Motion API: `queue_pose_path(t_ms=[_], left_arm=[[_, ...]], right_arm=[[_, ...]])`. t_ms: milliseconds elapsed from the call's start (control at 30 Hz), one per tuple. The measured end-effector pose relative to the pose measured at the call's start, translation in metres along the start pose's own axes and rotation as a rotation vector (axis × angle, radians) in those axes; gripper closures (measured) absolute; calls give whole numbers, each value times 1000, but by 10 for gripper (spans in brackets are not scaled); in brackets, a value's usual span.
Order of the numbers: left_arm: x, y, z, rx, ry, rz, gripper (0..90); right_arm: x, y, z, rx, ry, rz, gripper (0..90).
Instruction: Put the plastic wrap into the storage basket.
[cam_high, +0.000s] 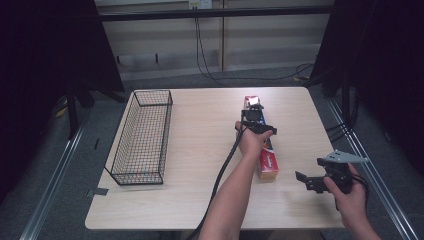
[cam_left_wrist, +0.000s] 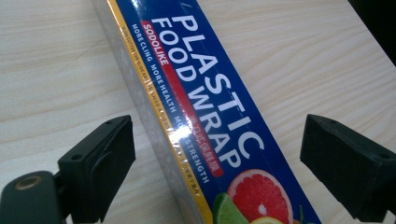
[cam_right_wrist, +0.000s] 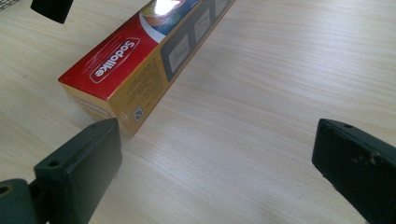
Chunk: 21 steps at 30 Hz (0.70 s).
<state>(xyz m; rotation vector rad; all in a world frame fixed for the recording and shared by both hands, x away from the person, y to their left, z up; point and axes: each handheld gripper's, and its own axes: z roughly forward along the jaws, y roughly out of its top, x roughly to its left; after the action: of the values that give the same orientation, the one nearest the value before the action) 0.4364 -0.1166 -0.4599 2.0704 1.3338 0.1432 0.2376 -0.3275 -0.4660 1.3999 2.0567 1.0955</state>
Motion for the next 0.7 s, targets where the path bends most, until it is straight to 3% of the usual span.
queue_pose_path(t_ms=[267, 367, 500, 667, 700], left_arm=[[4, 0, 5, 9, -12, -19, 169], [3, 0, 5, 12, -24, -16, 244], [3, 0, 2, 30, -18, -47, 276], [11, -2, -5, 62, -24, -84, 329], [16, -3, -11, 86, -22, -84, 342]], right_arm=[[-1, 0, 1, -2, 0, -1, 17], [-2, 0, 0, -2, 0, 1, 17], [-3, 0, 0, -4, -1, 1, 17], [-4, 0, -2, -6, -3, 6, 17], [-4, 0, -2, -5, -4, 5, 17]])
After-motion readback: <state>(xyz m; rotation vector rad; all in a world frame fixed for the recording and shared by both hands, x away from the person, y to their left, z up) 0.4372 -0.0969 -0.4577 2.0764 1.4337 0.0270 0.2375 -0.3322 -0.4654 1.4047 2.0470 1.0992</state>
